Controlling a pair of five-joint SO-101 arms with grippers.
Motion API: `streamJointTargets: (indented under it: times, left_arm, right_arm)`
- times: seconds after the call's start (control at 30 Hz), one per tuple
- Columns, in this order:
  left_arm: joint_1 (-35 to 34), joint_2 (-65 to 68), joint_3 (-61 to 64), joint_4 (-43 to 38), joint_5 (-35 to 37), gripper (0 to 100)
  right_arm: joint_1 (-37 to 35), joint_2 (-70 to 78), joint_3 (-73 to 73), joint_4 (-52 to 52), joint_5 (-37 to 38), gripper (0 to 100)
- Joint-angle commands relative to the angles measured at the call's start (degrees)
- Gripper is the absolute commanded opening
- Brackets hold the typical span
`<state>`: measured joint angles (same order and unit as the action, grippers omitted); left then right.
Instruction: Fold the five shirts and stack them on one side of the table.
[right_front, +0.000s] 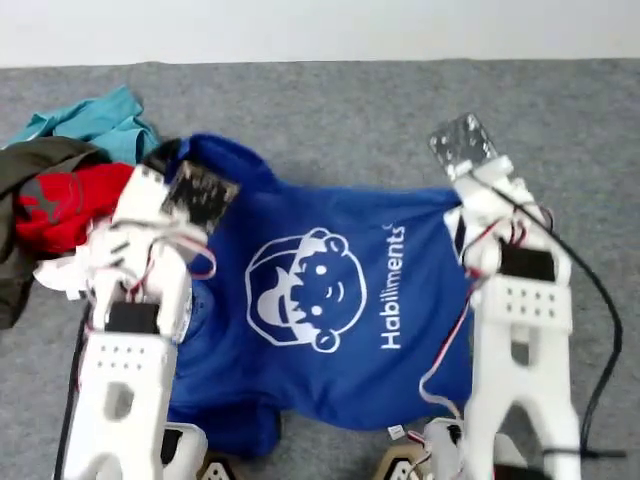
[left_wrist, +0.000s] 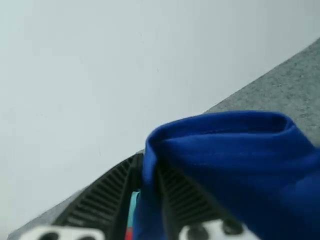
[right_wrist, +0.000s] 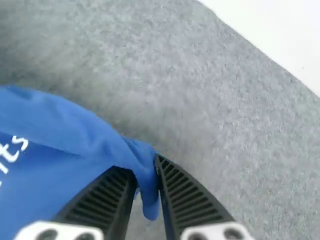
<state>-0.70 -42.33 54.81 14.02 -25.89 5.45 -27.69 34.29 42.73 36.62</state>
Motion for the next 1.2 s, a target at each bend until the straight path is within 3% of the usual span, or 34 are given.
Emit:
streamJointTargets:
  times: [0.0,0.7,1.17]
  left_arm:
    - [-0.2,12.1,-10.8,-1.4,-0.4,0]
    - [-0.3,74.2,-73.5,-0.8,3.0,0]
    - [-0.3,102.8,-122.9,16.9,3.1,0]
  right_arm:
    - [0.9,7.1,-11.0,-1.1,-0.8,1.0]
    - [4.5,48.3,-53.2,-0.7,-0.5,1.0]
    - [7.3,56.8,-61.7,-1.2,-0.4,1.0]
